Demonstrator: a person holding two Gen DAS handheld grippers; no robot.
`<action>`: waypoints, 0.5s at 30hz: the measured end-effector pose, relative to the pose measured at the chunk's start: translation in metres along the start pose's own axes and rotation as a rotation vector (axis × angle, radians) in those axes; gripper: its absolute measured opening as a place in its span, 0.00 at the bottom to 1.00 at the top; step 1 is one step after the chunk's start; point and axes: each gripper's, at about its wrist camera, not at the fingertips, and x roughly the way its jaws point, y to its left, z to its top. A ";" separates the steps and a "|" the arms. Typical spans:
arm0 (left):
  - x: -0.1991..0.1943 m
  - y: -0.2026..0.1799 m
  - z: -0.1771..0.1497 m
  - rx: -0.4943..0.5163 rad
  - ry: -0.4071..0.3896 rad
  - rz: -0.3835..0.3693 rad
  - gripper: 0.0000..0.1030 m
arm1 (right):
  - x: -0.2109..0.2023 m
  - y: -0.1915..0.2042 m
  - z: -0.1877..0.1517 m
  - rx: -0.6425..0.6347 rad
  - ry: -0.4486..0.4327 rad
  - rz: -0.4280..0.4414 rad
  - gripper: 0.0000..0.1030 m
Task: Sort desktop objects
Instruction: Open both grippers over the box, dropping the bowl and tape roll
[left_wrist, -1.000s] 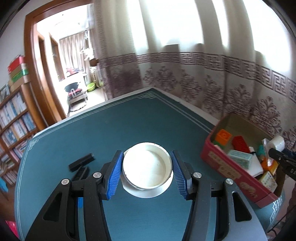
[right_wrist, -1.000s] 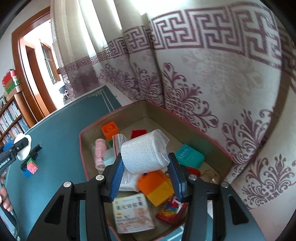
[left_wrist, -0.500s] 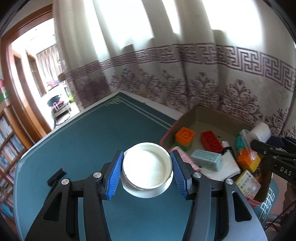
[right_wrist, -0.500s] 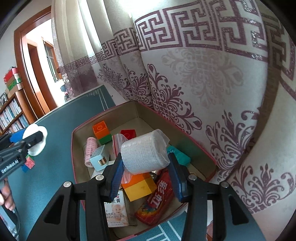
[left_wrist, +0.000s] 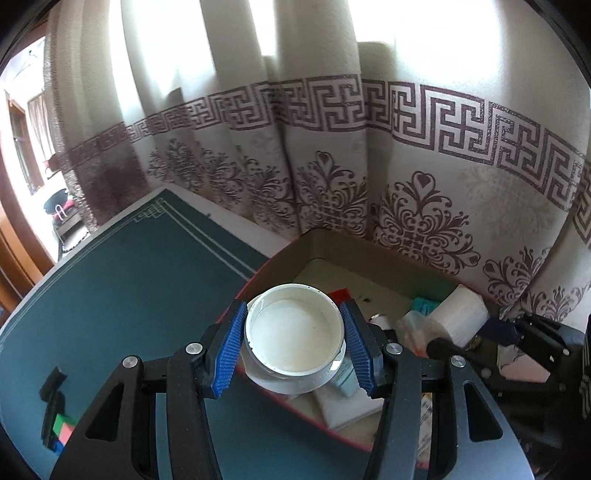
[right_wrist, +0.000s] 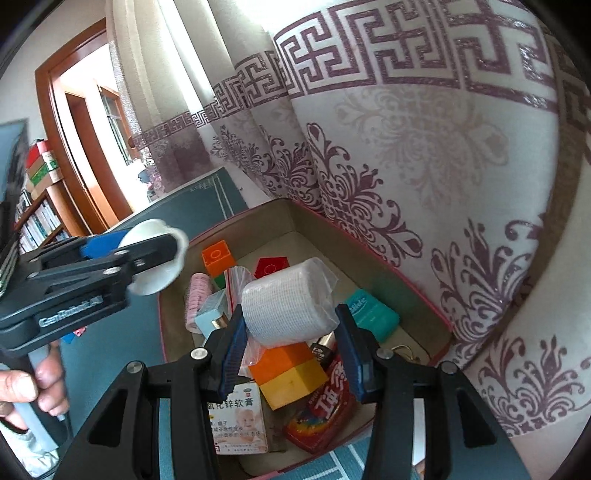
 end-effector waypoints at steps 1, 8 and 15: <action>0.004 -0.001 0.002 -0.003 0.009 -0.007 0.54 | 0.000 0.000 0.001 0.000 -0.001 0.003 0.49; 0.010 -0.001 0.007 -0.033 0.017 -0.041 0.74 | 0.005 -0.002 0.007 0.008 -0.014 -0.006 0.77; 0.007 0.009 0.005 -0.067 0.018 -0.009 0.75 | 0.009 -0.003 0.007 0.023 -0.007 -0.006 0.79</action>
